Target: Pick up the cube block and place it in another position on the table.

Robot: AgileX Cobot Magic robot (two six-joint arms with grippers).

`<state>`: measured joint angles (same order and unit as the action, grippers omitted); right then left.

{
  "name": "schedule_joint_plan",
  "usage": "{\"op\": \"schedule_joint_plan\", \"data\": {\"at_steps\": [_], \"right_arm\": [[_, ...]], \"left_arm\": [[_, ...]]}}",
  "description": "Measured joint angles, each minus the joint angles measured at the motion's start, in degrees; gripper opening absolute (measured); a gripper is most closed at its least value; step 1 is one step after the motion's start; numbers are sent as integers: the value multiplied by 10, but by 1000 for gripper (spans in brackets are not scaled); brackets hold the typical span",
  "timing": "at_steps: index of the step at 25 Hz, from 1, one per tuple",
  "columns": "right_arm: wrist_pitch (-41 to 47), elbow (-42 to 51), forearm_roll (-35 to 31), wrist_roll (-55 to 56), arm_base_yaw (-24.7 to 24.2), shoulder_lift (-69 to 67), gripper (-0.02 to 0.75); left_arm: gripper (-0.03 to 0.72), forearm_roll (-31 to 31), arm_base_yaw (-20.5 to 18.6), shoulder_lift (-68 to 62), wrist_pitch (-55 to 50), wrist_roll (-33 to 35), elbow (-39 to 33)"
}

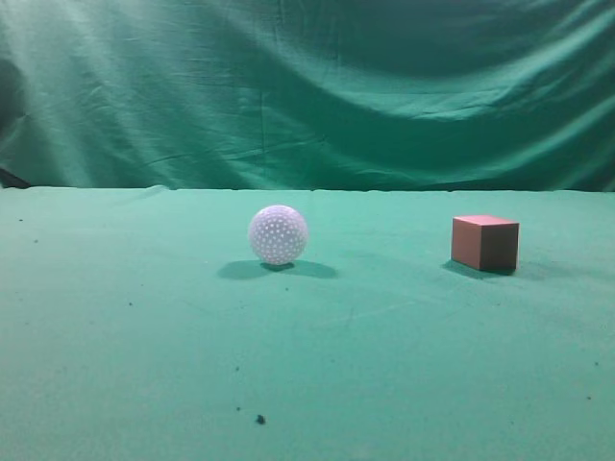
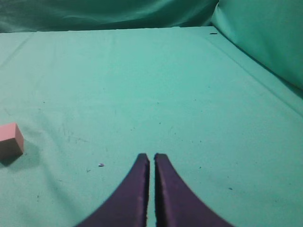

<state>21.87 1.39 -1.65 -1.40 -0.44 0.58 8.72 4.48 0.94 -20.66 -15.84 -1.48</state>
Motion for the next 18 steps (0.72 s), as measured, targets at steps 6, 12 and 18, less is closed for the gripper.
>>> {"op": "schedule_joint_plan", "data": {"at_steps": [6,12,18], "right_arm": [[0,0,0,0,0,0,0],[0,0,0,0,0,0,0],[0,0,0,0,0,0,0]], "left_arm": [[262,0,0,0,0,0,0],[262,0,0,0,0,0,0],[262,0,0,0,0,0,0]]}}
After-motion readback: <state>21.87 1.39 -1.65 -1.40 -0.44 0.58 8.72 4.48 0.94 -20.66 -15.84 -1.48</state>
